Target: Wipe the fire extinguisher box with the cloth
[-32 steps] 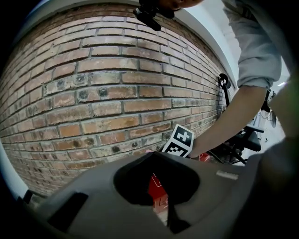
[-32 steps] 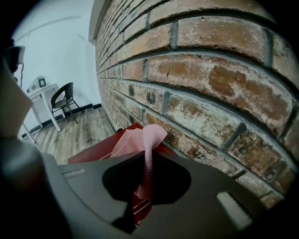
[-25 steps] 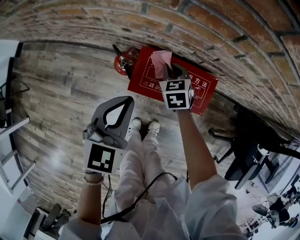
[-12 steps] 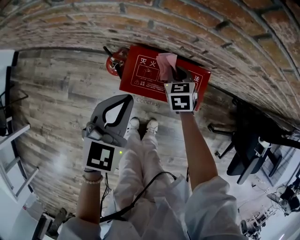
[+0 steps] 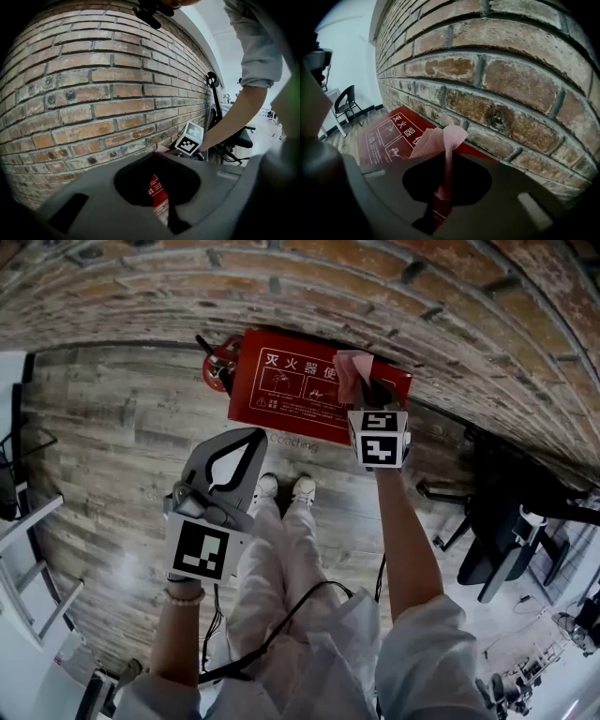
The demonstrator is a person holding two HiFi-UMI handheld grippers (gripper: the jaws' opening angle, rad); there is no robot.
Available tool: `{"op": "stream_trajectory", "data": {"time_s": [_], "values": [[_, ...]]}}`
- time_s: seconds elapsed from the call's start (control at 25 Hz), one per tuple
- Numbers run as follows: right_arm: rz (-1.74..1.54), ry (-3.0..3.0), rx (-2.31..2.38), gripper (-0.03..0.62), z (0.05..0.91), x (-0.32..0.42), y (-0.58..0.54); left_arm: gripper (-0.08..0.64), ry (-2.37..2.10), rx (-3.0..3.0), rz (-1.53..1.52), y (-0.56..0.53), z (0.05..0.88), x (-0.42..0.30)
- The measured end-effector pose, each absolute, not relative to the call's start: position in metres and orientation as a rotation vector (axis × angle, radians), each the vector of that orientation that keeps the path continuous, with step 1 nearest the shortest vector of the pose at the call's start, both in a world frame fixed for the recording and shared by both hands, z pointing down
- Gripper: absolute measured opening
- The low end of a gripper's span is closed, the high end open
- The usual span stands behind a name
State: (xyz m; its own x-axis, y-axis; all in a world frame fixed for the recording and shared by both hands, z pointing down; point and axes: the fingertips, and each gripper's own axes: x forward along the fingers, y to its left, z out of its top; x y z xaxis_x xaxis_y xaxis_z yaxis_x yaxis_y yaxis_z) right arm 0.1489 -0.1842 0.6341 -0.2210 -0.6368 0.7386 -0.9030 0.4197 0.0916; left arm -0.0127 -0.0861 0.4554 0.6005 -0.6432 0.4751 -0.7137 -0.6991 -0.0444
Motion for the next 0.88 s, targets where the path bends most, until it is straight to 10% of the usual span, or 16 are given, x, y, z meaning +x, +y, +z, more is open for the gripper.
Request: {"op": "stream_trajectory", "data": {"time_s": [0.88], "values": [[0.498, -1.821, 1.427, 0.029, 0.641, 0.260, -0.160, -0.001, -1.056, 2.706, 0.746, -0.085, 0.464, 0.028]]}}
